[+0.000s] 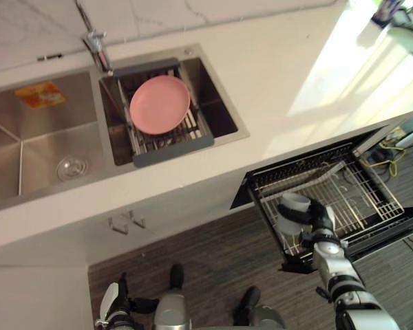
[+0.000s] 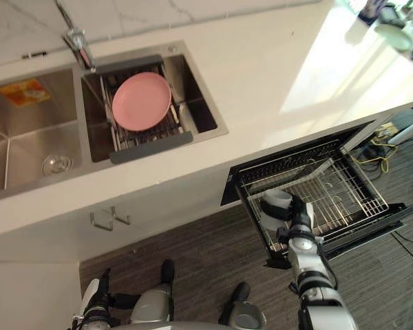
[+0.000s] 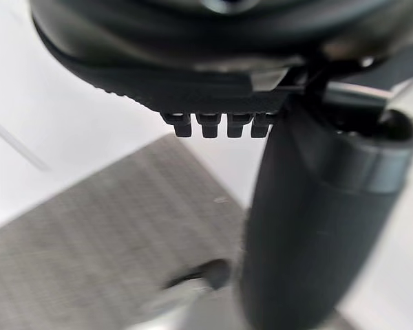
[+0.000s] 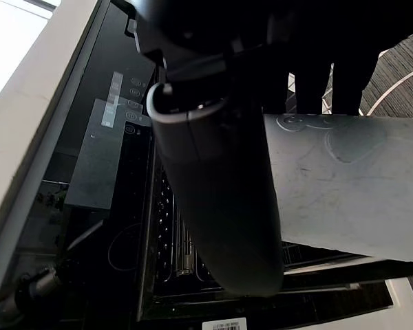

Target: Walk over to the sink, pick up the cup, carry it to the dishwasher, place the cup inside the dishwasher, then close the dishwasher door

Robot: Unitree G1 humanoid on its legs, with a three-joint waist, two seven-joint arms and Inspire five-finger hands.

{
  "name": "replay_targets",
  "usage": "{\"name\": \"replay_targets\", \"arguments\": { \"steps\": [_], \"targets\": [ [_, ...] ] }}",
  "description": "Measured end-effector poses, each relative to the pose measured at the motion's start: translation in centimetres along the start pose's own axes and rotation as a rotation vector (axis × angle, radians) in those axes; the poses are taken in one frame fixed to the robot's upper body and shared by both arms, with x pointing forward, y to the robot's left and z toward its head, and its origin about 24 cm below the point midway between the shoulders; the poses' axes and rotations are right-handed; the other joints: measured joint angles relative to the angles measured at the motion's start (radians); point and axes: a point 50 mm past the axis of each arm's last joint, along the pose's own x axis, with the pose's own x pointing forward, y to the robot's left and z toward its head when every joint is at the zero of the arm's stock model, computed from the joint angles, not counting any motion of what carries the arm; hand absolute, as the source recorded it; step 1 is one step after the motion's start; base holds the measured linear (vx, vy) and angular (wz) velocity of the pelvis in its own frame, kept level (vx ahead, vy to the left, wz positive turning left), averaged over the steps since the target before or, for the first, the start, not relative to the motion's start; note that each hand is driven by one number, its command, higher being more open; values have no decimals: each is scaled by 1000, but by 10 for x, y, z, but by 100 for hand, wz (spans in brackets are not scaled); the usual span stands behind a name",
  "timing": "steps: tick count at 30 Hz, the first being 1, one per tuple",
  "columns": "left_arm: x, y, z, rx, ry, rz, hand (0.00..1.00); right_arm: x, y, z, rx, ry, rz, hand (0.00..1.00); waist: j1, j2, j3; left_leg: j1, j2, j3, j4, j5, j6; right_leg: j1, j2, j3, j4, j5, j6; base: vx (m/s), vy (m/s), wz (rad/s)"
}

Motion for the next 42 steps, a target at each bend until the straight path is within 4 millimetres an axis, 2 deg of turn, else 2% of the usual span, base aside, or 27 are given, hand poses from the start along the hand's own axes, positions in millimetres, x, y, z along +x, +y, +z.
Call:
{"name": "replay_targets", "arguments": {
  "steps": [2, 8, 11, 16, 19, 20, 27, 32, 37, 42],
  "targets": [
    [-1, -2, -3, 8, 6, -4, 100, 5, -5, 9, -6, -16, -15, 0, 8, 4, 15, -19, -2, -3, 0, 11, 3, -12, -2, -2, 6, -2, -1, -44, 23, 32],
    [-7, -15, -4, 23, -6, -40, 100, 16, -23, 40, -20, -88, -62, 0, 23, 47, 57, -60, -8, -32, -1, 34, 6, -50, -14, -12, 46, -21, -4, -54, 8, 16],
    [-7, -17, -2, 9, -17, -36, 100, 18, -32, 45, -61, -100, -76, 0, 22, 62, 71, -77, -9, -47, -1, 39, 4, -67, -17, -13, 66, -33, -2, -58, -13, 12],
    [-8, -17, -1, -18, -23, -40, 100, 21, -38, 48, -176, -95, -65, 0, 25, 69, 90, -94, -11, -56, 0, 48, 4, -95, -28, -13, 104, -51, -4, -27, -29, 6],
    [-9, -23, 3, -19, -51, -67, 100, 24, -45, 56, -225, -95, -66, 0, 26, 87, 103, -103, -15, -67, 4, 59, 3, -106, -35, -14, 124, -52, -2, -12, -38, 12],
    [-10, -24, 4, -24, -58, -71, 100, 26, -45, 61, -231, -104, -57, 100, 27, 92, 106, -110, -15, -70, 4, 63, 2, -114, -36, -15, 129, -53, -1, -75, -32, 8],
    [-9, -31, 11, -44, -56, -84, 100, 30, -39, 90, -176, -158, -33, 100, 31, 125, 123, -145, -15, -80, 4, 72, 1, -163, -48, -15, 177, -78, -4, -105, -33, 4],
    [-11, -38, 17, -44, -61, -104, 100, 30, -34, 94, -105, -164, -16, 100, 31, 142, 132, -146, -16, -80, 5, 76, 3, -171, -54, -9, 195, -85, -7, -55, -46, 0],
    [-10, -38, 16, -36, -33, -102, 100, 26, -30, 103, -21, -225, -48, 100, 28, 142, 132, -117, -19, -69, 5, 77, 2, -159, -65, 9, 227, -98, 2, -19, -62, -3],
    [-10, -39, 9, -29, 20, -104, 100, 14, -23, 98, 71, -289, -78, 100, 25, 132, 121, -57, -11, -19, 5, 64, 2, -115, -58, 53, 219, -103, 7, -45, -42, -15]
  ]
}}
